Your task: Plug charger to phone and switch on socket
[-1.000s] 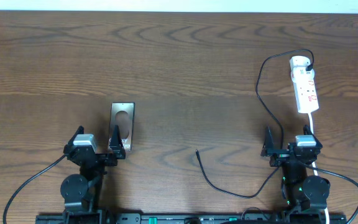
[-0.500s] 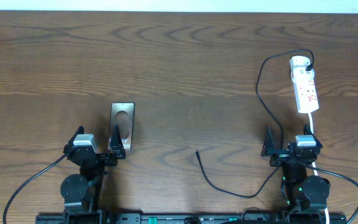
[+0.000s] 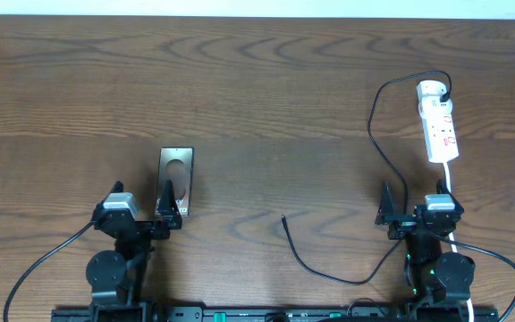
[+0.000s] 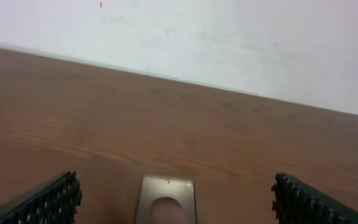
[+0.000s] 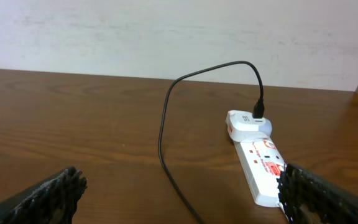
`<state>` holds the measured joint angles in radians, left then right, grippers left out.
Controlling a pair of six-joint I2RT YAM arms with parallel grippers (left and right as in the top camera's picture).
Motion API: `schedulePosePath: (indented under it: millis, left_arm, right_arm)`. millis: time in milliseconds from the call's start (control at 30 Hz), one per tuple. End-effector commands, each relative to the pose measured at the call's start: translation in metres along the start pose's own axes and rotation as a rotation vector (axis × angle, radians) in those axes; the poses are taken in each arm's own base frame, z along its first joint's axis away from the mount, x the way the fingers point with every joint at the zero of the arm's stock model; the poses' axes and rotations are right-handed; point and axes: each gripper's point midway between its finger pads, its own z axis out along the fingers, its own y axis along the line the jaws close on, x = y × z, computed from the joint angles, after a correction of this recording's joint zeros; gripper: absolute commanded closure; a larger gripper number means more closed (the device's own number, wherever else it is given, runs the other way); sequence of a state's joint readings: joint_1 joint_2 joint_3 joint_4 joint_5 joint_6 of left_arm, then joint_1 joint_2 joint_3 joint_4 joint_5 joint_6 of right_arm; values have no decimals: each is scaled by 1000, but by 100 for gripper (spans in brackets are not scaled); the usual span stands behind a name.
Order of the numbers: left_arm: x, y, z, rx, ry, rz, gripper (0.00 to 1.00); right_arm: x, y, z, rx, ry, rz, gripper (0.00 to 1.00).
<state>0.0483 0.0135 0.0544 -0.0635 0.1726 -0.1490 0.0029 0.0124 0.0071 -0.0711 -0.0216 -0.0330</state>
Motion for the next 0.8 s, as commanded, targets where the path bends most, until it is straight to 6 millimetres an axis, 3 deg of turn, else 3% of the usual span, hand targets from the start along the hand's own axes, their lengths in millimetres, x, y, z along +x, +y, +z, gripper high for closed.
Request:
schedulePosePath:
  millis: [0, 167, 267, 400, 500, 600, 667, 767]
  left_arm:
    - [-59, -4, -16, -52, -55, -70, 2]
    - [-118, -15, -11, -86, 54, -41, 2]
    - [-152, -21, 6, -112, 172, -49, 2]
    - [-174, -35, 37, -81, 406, -33, 2]
    - [-172, -38, 55, -88, 584, -59, 2]
    - [-158, -34, 67, -126, 759, -84, 2]
    - [-131, -26, 83, -152, 880, -101, 2]
    - [-94, -18, 82, -190, 1045, -125, 2]
  right_arm:
    - [1, -1, 0, 10, 3, 10, 1]
    - [1, -1, 0, 10, 3, 10, 1]
    - [1, -1, 0, 10, 3, 10, 1]
    - [1, -1, 0, 10, 3, 10, 1]
    - [1, -1, 0, 10, 3, 10, 1]
    - [1, -1, 0, 10, 3, 10, 1]
    - [1, -1, 0, 10, 3, 10, 1]
    - [1, -1, 0, 10, 4, 10, 1]
